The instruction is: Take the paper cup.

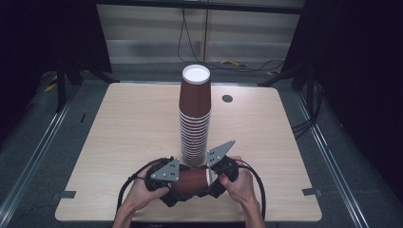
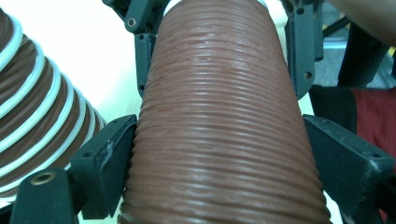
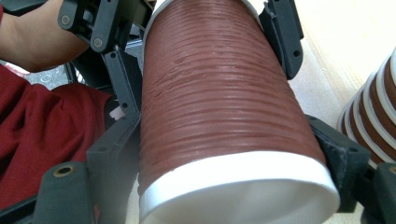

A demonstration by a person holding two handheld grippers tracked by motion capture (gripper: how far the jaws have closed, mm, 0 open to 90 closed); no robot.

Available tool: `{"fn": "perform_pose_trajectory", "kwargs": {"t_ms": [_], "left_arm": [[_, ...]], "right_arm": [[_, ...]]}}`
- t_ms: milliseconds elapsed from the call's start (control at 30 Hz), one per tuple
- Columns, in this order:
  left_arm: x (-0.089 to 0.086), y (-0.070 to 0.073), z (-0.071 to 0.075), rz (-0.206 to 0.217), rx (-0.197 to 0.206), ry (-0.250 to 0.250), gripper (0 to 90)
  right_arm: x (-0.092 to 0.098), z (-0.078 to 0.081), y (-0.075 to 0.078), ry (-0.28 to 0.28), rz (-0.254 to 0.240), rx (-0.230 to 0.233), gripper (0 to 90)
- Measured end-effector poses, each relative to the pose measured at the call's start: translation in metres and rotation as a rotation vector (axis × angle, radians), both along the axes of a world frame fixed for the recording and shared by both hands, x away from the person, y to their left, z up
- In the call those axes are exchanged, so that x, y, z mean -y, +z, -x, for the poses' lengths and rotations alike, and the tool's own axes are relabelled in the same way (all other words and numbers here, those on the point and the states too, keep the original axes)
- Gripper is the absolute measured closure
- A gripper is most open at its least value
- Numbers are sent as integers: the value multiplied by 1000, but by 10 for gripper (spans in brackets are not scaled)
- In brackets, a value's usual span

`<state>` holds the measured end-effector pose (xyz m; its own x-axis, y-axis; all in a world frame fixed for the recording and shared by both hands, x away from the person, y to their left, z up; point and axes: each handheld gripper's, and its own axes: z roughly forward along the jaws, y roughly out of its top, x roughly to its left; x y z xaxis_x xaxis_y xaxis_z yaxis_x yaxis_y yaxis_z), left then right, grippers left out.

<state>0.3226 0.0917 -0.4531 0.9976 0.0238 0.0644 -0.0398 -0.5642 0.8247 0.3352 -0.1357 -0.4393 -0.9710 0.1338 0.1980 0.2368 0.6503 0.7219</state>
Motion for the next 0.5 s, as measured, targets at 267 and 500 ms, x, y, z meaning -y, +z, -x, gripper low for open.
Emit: {"fn": "perform_pose_trajectory", "kwargs": {"t_ms": [267,500], "left_arm": [[-4,2,0,47,-3,9,141],[-11,13,-1,111,23,28,164]], "right_arm": [[0,-1,0,6,-10,-2,212],[0,-1,-5,-3,-1,-3,211]]}}
